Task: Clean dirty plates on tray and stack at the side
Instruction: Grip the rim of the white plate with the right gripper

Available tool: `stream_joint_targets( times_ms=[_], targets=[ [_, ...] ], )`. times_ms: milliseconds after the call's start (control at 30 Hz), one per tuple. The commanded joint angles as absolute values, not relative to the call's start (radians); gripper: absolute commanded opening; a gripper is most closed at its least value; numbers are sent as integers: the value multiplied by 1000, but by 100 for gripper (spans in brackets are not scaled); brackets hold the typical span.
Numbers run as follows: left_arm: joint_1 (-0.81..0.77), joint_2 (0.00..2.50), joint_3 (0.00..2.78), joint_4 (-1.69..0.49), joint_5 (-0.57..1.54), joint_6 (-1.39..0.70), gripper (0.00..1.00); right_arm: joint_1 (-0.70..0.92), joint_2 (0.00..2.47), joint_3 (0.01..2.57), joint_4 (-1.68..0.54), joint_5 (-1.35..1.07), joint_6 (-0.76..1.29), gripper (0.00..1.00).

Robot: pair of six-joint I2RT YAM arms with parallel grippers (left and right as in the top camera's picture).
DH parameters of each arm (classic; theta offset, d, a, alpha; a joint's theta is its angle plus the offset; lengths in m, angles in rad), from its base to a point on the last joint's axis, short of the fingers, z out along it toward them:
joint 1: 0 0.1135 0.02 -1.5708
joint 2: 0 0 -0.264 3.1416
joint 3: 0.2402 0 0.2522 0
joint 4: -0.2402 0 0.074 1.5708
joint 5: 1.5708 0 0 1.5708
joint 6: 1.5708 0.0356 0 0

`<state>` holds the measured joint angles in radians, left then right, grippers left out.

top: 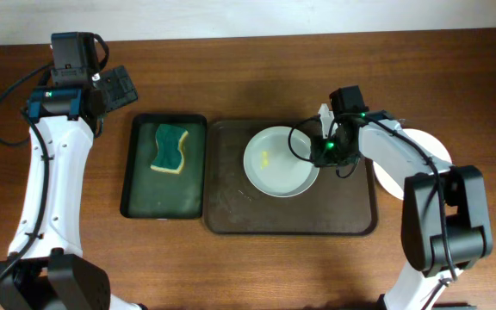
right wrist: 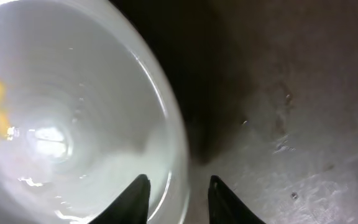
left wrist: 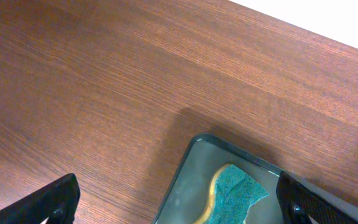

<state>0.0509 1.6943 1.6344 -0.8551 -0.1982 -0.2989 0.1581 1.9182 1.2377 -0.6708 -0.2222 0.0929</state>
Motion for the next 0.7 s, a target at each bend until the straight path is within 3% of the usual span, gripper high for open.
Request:
stream_joint_targets(
  times_ms=[0, 300, 667],
  targets=[
    [51, 1700, 1634, -853, -201, -297, 99, 156, 1928, 1230, -659, -194, 83, 25],
    [51, 1700, 1634, -853, -201, -297, 99, 156, 1940, 1229, -647, -191, 86, 5],
    [51, 1700, 1634, -853, -201, -297, 99, 156, 1940, 1213, -624, -191, 162, 14]
  ],
)
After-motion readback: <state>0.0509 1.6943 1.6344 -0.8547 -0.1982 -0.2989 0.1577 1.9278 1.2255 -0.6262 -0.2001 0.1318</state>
